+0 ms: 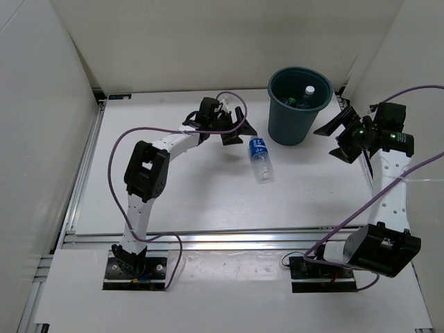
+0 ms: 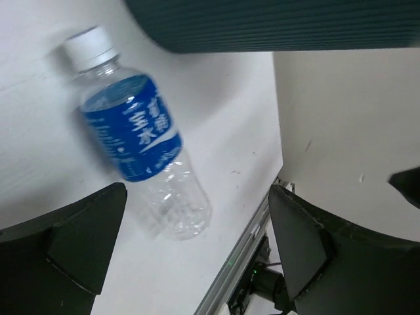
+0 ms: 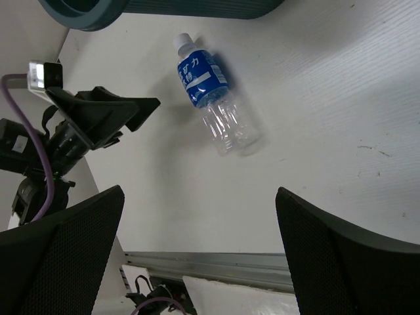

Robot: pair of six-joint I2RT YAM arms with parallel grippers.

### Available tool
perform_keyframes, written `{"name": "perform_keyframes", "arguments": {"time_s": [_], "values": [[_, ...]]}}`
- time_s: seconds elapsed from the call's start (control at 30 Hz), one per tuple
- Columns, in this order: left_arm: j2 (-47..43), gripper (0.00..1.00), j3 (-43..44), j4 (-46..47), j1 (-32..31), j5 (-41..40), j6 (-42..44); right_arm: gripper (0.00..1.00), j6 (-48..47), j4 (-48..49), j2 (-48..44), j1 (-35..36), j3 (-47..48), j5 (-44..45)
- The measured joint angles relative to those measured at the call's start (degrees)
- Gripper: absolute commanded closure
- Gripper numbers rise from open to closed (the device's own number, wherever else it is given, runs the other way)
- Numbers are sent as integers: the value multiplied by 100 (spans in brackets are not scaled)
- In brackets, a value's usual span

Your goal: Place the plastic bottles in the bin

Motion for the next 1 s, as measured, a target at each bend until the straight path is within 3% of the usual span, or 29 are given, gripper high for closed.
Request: {"name": "perform_keyframes", "arguments": {"time_s": [0.37, 1.0], "values": [[1121, 0, 1956, -448, -55, 529, -55, 1, -111, -24, 35, 0, 332, 326], [1943, 0, 2341, -1443, -164, 651, 533, 1, -201, -44, 387, 0, 616, 501]]}}
